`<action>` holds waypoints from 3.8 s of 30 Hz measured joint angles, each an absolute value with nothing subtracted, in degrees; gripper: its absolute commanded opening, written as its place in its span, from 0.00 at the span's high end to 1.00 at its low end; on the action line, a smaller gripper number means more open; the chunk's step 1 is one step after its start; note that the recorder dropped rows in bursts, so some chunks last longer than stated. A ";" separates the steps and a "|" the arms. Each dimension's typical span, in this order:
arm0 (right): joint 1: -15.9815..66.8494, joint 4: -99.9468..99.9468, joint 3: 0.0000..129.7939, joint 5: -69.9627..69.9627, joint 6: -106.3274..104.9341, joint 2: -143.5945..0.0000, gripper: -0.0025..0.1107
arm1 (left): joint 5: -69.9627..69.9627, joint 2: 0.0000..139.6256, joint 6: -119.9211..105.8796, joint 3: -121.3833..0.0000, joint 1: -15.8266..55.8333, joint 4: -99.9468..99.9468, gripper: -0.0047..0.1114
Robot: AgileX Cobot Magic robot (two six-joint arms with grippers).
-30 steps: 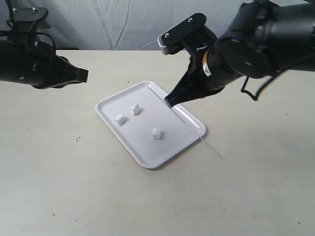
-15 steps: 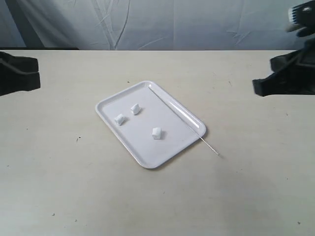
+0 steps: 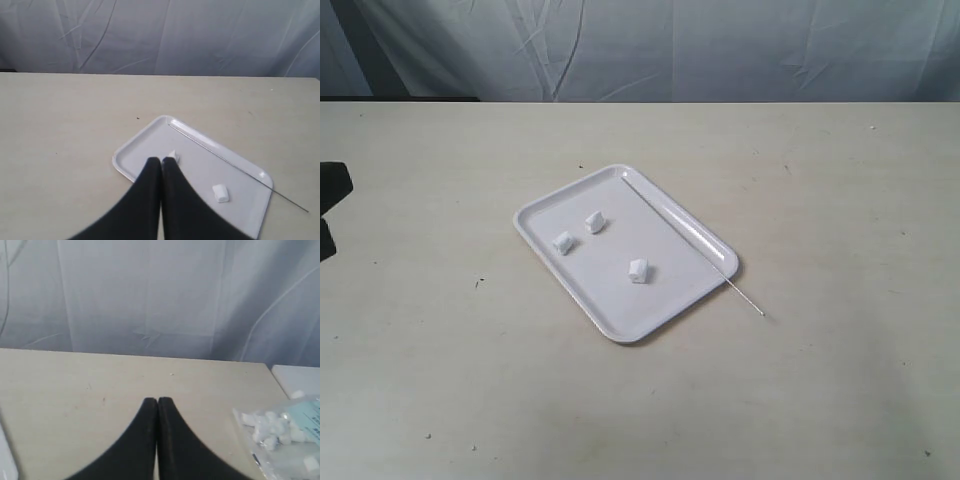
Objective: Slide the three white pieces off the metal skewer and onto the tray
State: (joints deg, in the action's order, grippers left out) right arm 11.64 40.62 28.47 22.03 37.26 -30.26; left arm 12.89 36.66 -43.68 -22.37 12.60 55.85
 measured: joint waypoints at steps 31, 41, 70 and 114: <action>11.64 29.80 28.47 48.17 39.43 -6.04 0.98 | 32.28 2.46 -12.77 -21.23 12.60 18.12 0.96; 11.64 28.51 21.33 34.16 32.25 -0.36 0.98 | 36.47 0.19 -8.15 -24.13 12.60 10.31 0.96; 1.39 3.88 0.13 18.41 12.20 -0.39 0.98 | 25.73 0.29 -5.33 -6.34 -0.48 -3.82 0.96; -0.37 -1.82 0.13 15.85 -3.53 -0.39 0.98 | 20.36 0.29 -5.56 -0.30 -2.76 -1.84 0.96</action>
